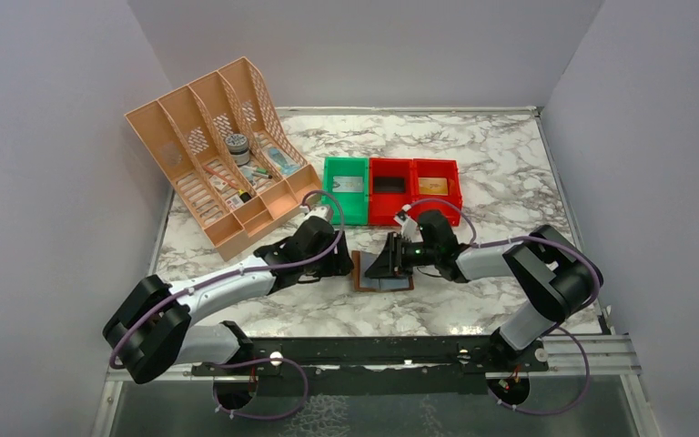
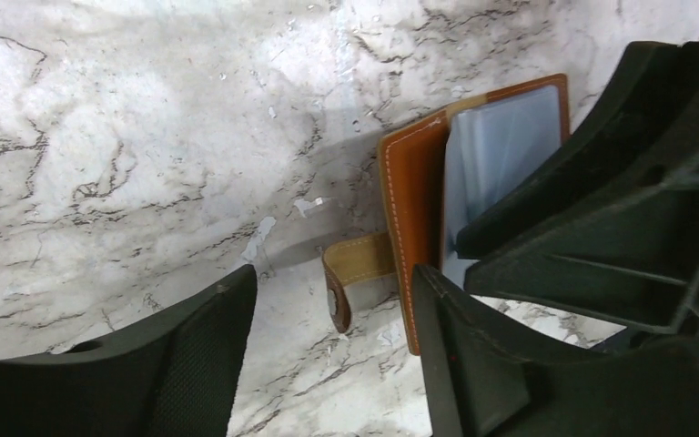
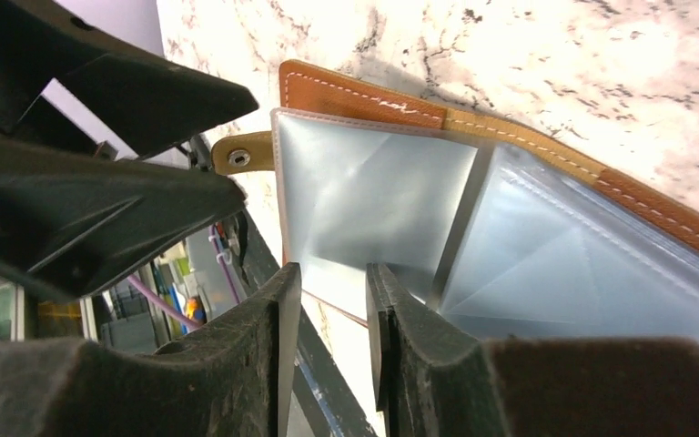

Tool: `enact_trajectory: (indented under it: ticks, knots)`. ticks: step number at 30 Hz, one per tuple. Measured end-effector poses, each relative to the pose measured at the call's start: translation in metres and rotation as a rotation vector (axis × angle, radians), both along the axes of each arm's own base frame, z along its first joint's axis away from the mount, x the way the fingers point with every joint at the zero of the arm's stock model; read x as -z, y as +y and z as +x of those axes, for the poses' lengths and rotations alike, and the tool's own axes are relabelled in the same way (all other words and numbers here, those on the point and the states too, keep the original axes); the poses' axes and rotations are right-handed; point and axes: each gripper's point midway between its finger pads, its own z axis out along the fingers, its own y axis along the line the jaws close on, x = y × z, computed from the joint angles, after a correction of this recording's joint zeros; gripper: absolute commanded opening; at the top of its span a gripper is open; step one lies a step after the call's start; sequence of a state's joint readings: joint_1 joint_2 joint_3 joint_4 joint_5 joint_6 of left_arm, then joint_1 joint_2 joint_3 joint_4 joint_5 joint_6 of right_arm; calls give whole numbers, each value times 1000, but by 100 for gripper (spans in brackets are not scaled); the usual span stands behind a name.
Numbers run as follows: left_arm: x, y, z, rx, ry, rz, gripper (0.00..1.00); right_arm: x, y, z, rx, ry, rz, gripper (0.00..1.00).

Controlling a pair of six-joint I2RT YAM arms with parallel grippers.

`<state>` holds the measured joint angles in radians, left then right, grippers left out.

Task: Take the credit cards out of the card holder

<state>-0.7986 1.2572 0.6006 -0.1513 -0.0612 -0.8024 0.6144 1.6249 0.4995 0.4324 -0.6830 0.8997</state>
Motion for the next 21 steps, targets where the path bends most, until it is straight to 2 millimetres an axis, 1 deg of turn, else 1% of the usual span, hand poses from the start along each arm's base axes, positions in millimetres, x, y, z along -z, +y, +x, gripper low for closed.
enact_trajectory:
  ticks: [3,8,12,13,16,19,21]
  knots:
    - [-8,-3,3,1,-24,-25,74,3,-1,3,10,-13,-15,22]
    - [-16,-16,6,36,-45,-80,75,16,-5,3,21,-3,-54,21]
    - [-11,-25,8,70,-29,-75,75,19,-7,4,23,-11,-68,21]
    - [-10,-27,10,77,-26,-66,74,19,-7,4,23,-11,-70,21]
    - [-4,-31,14,96,-7,-25,64,20,-8,4,21,-15,-80,21]
    - [3,-35,20,112,6,8,51,19,-10,3,22,-19,-91,23]
    - [9,-35,21,120,18,29,45,17,-13,5,33,-27,-110,26]
